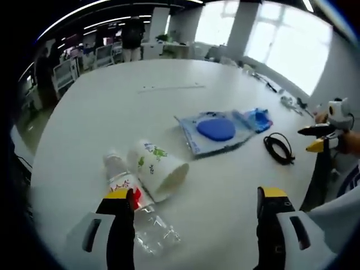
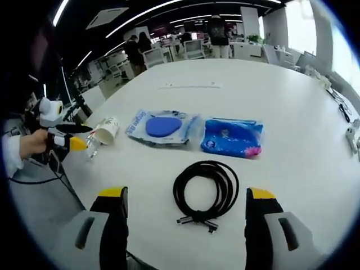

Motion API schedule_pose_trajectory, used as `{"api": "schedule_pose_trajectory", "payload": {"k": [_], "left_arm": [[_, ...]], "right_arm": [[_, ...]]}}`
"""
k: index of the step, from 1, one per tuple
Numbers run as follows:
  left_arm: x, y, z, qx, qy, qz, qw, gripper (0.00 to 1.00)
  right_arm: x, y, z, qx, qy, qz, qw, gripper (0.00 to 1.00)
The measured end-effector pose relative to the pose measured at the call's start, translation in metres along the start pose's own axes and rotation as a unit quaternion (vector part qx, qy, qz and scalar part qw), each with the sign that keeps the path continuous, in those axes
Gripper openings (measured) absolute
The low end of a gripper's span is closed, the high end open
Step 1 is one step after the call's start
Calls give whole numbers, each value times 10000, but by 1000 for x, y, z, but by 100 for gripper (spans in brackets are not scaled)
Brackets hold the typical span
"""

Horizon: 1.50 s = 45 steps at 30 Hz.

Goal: Arrange the tabletop items into an orderly group along one side of the table until the central work area is clear of visible clutter.

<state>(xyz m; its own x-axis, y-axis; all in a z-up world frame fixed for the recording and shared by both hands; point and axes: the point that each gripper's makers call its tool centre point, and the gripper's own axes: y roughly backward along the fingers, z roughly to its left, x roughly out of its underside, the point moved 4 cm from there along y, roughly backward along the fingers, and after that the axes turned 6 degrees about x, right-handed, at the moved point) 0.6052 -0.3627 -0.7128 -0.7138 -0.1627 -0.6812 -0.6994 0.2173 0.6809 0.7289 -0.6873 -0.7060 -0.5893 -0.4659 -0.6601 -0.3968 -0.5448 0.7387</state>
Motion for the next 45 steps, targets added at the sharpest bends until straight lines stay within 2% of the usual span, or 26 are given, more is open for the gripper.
{"api": "schedule_pose_trajectory", "payload": {"k": [4,12,16,20,23,28,29,32,35,41,43,45], "left_arm": [[-4,2,-4,-11,-22,-61,10000,84],[-2,-1,12,-161,-225,156,9995,79],[-1,-1,21,-334,-398,262,9983,69],[-3,-1,27,-444,-303,214,9983,60],[-3,1,30,-680,-403,245,9966,55],[-1,-2,32,-714,-316,275,9966,48],[-4,-3,32,-766,-409,199,9960,47],[-5,-4,36,-869,-447,212,9950,41],[-7,-8,32,-776,-348,144,9963,35],[-4,-15,29,-844,-374,245,9954,25],[-4,-15,32,-950,-407,266,9943,20],[-4,-15,35,-1011,-402,269,9937,10]], "right_arm": [[3,-2,-3,5,-45,-7,10000,83],[12,-3,-4,-19,-174,83,9998,79],[13,-3,-1,-26,-260,50,9996,78],[16,-3,1,-110,-371,99,9992,75],[15,-3,2,-97,-457,54,9989,74],[16,0,7,-106,-466,37,9988,73],[16,0,7,-110,-475,40,9988,73],[18,0,8,-120,-543,45,9984,71],[18,1,10,-135,-610,36,9980,71],[21,2,8,-106,-637,57,9979,70],[22,3,6,-85,-661,51,9978,70],[23,3,4,-73,-680,47,9976,70]]}}
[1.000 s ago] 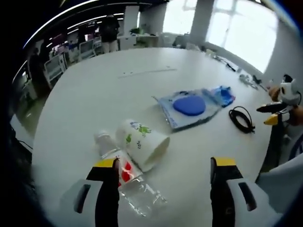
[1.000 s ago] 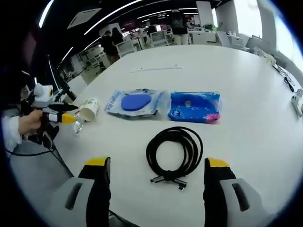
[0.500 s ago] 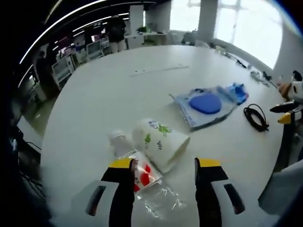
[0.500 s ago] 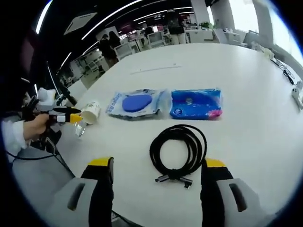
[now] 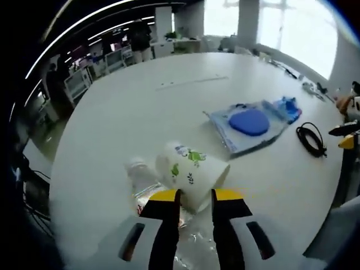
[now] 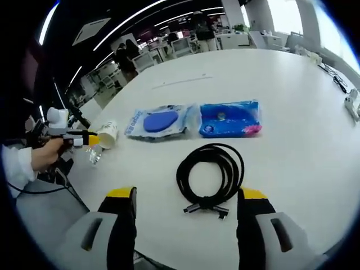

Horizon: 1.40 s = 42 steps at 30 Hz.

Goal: Arrange the tabletop items into an orderly group along one side of the table until the central work area is clear of visible clutter.

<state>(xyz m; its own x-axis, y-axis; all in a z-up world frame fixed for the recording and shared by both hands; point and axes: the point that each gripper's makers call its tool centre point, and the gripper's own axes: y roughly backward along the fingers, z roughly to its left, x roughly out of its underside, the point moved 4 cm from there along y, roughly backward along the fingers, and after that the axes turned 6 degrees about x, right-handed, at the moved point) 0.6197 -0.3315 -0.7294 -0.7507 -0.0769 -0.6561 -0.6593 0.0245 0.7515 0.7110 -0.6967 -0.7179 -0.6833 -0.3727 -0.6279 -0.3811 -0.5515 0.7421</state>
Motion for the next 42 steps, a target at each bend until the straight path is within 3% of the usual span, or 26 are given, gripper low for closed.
{"api": "schedule_pose_trajectory", "payload": {"k": [3,14,19,23,26,28,29,33,35,38,42], "left_arm": [[-2,2,5,-53,79,-115,9999,0],[-10,4,12,45,465,-350,9983,0],[-19,9,2,487,907,-411,9938,0],[-25,14,1,703,828,-287,9937,0],[-28,16,-6,1158,1210,-194,9857,0],[-26,19,-19,1714,1572,26,9726,0],[-30,22,-17,1691,1702,-143,9707,0],[-27,32,-25,1913,1526,284,9692,0],[-27,36,-26,1918,1523,329,9690,0],[-23,47,-37,2312,1565,743,9574,0],[-23,63,-57,2628,1699,1028,9442,0]], "right_arm": [[0,1,-2,19,-33,-18,10000,70],[5,-2,-4,5,-134,-11,9999,70],[1,-2,-3,-21,-122,-78,9999,70],[-1,-3,0,-64,-45,-115,9999,70],[-4,-3,3,-102,80,-157,9998,71],[-6,-3,5,-141,174,-191,9996,71],[-7,-3,6,-169,217,-204,9994,71],[-13,-7,5,-293,394,-272,9984,71],[-15,-8,6,-339,444,-292,9980,71],[-18,-9,9,-426,594,-335,9968,72],[-20,-12,13,-560,680,-357,9955,72]]}}
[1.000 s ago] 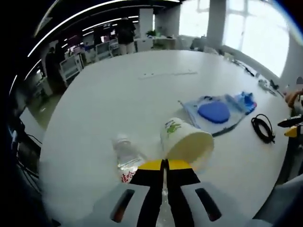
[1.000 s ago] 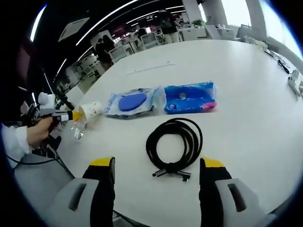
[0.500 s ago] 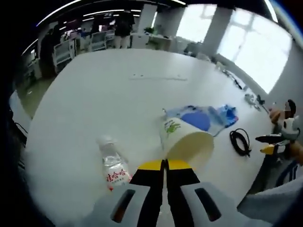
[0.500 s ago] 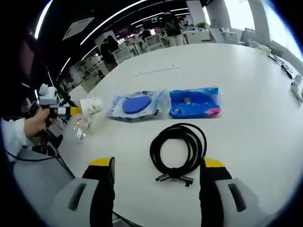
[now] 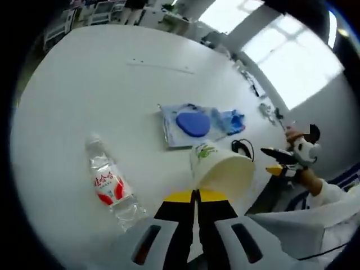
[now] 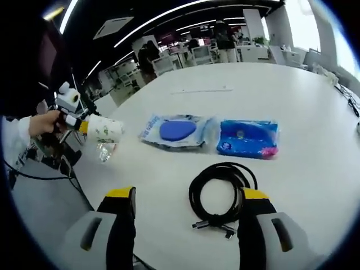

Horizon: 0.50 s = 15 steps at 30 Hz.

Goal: Arrange the tabletop items into an orderly group along one side of the table until the central work area is clear of visible clutter.

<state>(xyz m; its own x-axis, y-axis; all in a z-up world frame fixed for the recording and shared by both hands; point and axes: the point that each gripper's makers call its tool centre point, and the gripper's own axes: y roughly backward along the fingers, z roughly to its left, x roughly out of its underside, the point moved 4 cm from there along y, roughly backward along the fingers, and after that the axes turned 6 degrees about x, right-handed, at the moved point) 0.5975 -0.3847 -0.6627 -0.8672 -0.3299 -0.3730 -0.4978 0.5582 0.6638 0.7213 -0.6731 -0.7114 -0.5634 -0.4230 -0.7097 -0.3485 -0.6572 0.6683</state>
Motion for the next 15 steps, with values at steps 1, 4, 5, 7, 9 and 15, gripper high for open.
{"api": "schedule_pose_trajectory", "payload": {"k": [1,4,5,7,9,15], "left_arm": [[0,1,-1,-22,-42,46,10000,0],[6,6,-5,-36,-121,370,9992,0],[7,6,-7,-37,-131,421,9990,0],[10,9,-10,8,-167,669,9976,0],[14,11,-13,3,-210,969,9951,0],[20,10,-27,-21,-340,1497,9882,0]], "right_arm": [[-1,-1,1,-32,15,-14,10000,72],[-1,-3,4,-121,59,-21,9999,72],[0,-4,6,-169,97,-17,9998,72],[-1,-6,10,-273,167,-32,9995,72],[-3,-8,14,-402,288,-78,9987,72],[-8,-12,38,-922,667,-239,9932,72]]}}
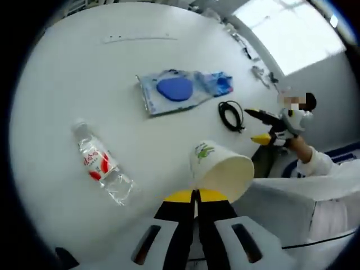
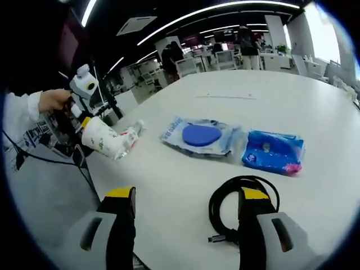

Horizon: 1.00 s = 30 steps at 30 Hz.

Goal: Arrange the tabletop items into an orderly group along one side of the table until the central work area is clear of visible clutter.

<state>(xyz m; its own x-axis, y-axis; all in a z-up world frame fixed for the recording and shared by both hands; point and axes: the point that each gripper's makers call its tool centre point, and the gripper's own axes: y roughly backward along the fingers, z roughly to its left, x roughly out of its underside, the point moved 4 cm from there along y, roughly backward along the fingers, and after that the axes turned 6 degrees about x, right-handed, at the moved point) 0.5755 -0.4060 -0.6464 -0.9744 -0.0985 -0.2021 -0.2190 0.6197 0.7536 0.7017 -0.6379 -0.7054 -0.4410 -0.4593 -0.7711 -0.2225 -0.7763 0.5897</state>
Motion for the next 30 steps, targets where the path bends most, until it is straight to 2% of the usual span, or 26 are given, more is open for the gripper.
{"api": "schedule_pose_trajectory", "payload": {"k": [3,5,7,13,17,21,30], "left_arm": [[0,-2,-4,59,-20,229,9997,0],[-1,-2,-5,-11,-106,401,9991,0],[-3,-3,-8,-4,-148,477,9988,0],[-16,-4,-18,127,-302,344,9989,0],[-15,-11,-27,224,-444,515,9974,0],[-12,-15,-31,190,-538,688,9960,0],[-8,-17,-38,179,-697,927,9931,0]], "right_arm": [[-3,-6,14,-245,241,-33,9994,72],[-5,-8,22,-369,475,-7,9982,72],[-8,-10,29,-458,492,-34,9977,72],[-22,-12,52,-948,854,-214,9916,72],[-37,-15,74,-1283,1349,-383,9818,72],[-48,-19,94,-1531,1787,-467,9708,71],[-54,-26,126,-1890,2425,-475,9504,65]]}}
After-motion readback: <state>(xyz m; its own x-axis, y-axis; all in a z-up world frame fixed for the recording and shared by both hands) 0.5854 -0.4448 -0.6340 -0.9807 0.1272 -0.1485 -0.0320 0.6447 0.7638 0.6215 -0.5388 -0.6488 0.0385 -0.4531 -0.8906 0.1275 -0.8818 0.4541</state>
